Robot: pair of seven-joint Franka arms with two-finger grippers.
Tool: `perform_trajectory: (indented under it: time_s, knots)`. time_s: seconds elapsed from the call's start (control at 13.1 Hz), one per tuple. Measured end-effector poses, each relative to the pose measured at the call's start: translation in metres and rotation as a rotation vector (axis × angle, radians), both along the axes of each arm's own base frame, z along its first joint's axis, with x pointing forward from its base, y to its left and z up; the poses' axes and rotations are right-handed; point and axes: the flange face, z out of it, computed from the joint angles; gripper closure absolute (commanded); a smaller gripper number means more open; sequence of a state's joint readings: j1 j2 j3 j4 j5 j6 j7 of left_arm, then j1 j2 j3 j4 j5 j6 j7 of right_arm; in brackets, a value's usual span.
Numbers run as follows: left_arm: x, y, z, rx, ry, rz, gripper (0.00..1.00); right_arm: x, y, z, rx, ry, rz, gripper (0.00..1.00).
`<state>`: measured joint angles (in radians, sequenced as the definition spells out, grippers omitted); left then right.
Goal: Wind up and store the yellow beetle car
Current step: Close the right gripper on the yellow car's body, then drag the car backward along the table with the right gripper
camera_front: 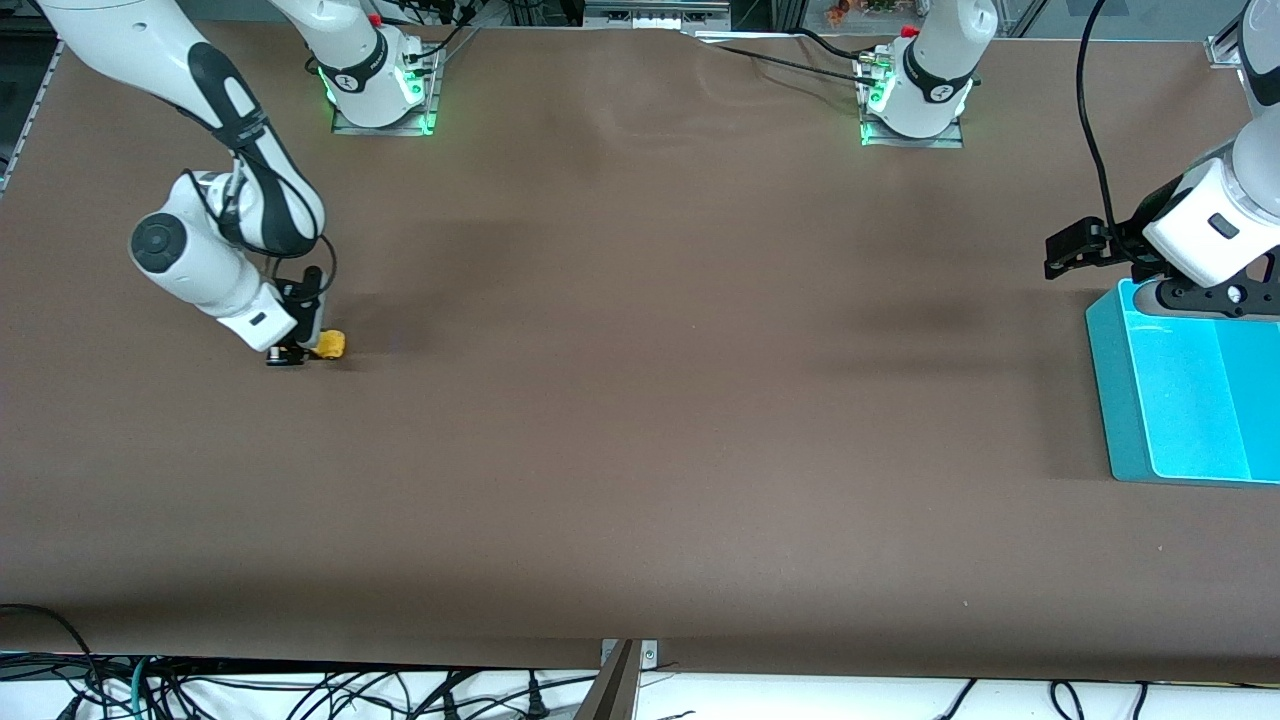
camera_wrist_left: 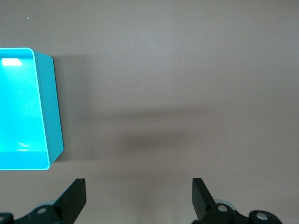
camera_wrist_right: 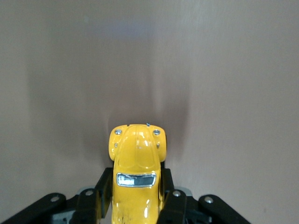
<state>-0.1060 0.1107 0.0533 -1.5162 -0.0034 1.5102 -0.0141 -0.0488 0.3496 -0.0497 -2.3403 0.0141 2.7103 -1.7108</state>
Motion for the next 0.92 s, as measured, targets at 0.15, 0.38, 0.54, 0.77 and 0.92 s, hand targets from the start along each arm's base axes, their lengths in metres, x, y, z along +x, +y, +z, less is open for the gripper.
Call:
perform_trajectory:
  time_s: [0.15,0.38,0.54,0.77,0.92]
  knots:
    - [0.0,0.0,0.0,0.0,0.0,0.0,0.0,-0.001,-0.02,0.0,-0.015,-0.009,0.019,0.8]
    - [0.0,0.0,0.0,0.0,0.0,0.0,0.0,-0.003,-0.04,0.0,-0.032,-0.018,0.022,0.8]
    - [0.0,0.0,0.0,0.0,0.0,0.0,0.0,-0.005,-0.06,-0.001,-0.05,-0.031,0.018,0.8]
    - [0.0,0.0,0.0,0.0,0.0,0.0,0.0,-0.006,-0.079,-0.001,-0.069,-0.039,0.014,0.8]
    - [0.0,0.0,0.0,0.0,0.0,0.0,0.0,-0.006,-0.08,-0.001,-0.07,-0.039,0.013,0.8]
